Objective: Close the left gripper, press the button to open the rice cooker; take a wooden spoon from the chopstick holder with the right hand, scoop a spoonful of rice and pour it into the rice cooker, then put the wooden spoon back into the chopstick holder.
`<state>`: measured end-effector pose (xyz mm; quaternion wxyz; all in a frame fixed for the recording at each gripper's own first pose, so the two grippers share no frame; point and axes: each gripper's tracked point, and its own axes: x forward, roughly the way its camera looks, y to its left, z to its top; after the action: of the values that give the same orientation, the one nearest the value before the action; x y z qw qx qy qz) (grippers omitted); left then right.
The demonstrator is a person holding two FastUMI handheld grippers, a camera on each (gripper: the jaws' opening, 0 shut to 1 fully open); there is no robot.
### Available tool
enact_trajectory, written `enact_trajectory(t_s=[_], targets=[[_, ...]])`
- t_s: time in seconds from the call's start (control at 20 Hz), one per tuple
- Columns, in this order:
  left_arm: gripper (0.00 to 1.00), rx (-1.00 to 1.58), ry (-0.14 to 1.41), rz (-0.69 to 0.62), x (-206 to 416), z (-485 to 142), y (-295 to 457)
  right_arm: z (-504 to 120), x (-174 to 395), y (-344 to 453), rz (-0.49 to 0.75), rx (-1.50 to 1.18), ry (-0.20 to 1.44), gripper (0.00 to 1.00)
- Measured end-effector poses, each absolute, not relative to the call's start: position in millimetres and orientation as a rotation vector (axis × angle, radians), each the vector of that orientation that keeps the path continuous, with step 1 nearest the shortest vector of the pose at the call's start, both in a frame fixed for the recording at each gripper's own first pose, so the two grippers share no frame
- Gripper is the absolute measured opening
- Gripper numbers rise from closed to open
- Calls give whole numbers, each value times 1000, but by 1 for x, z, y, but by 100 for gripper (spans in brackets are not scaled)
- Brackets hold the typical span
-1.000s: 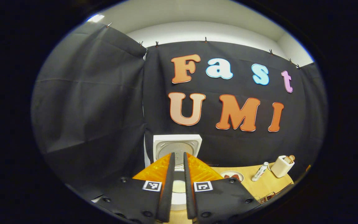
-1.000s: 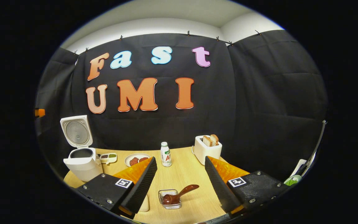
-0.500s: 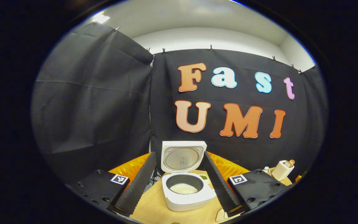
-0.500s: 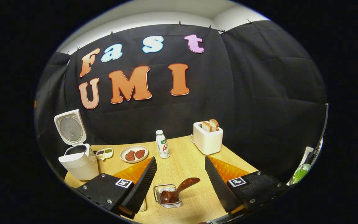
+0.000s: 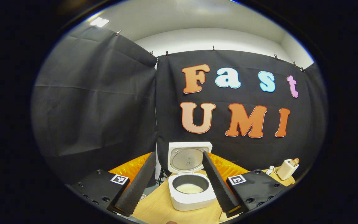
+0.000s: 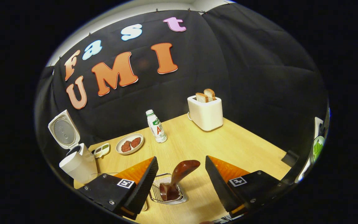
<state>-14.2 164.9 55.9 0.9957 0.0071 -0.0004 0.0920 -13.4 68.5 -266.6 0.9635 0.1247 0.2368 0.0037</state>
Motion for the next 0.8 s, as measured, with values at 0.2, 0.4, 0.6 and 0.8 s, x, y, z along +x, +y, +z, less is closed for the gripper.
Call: enact_trajectory(t_s=[0.2, 0.4, 0.6, 0.8], targets=[[100, 18, 27, 212, -16, 47, 173, -299, -13, 85, 41, 348, 570, 95], [100, 38, 38, 226, -18, 44, 175, -309, -8, 101, 66, 419, 597, 78], [100, 41, 51, 237, -19, 38, 181, -316, -3, 101, 48, 465, 622, 39], [100, 38, 57, 245, -20, 35, 185, -309, -2, 100, 19, 465, 605, 11]])
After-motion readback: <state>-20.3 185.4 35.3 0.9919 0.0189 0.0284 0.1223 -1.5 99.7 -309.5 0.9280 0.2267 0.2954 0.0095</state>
